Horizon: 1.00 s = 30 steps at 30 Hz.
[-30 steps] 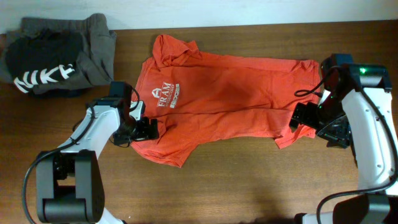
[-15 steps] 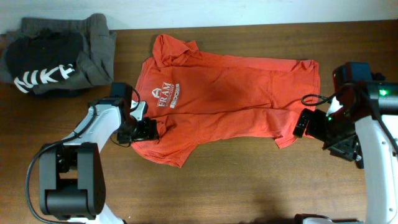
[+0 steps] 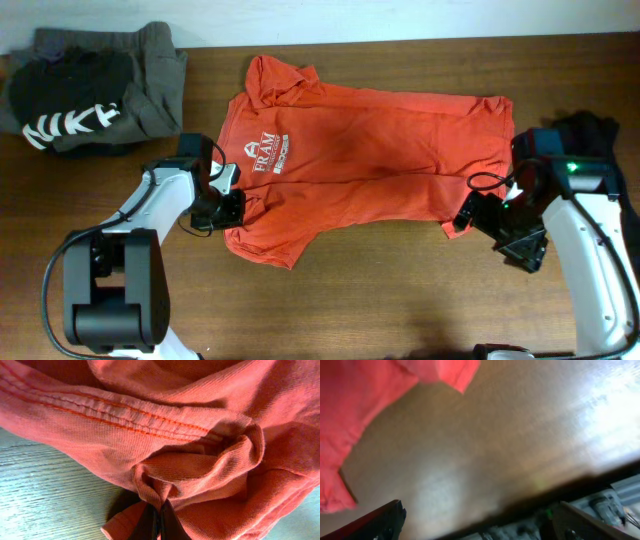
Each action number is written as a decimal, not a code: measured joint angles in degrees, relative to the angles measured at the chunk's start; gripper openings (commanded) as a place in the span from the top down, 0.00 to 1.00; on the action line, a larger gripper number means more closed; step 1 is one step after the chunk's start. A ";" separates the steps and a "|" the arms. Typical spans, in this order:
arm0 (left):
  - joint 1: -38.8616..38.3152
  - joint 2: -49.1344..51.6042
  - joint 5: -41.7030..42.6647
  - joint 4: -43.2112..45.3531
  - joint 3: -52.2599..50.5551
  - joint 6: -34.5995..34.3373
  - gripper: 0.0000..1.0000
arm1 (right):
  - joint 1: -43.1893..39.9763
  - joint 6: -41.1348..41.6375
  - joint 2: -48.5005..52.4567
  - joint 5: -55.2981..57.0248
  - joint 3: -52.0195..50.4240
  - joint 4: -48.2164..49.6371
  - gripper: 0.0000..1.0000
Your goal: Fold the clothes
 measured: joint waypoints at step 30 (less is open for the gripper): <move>0.00 0.00 0.17 1.75 0.00 -0.48 0.99 | -10.19 5.70 8.57 -6.23 -16.65 29.38 0.40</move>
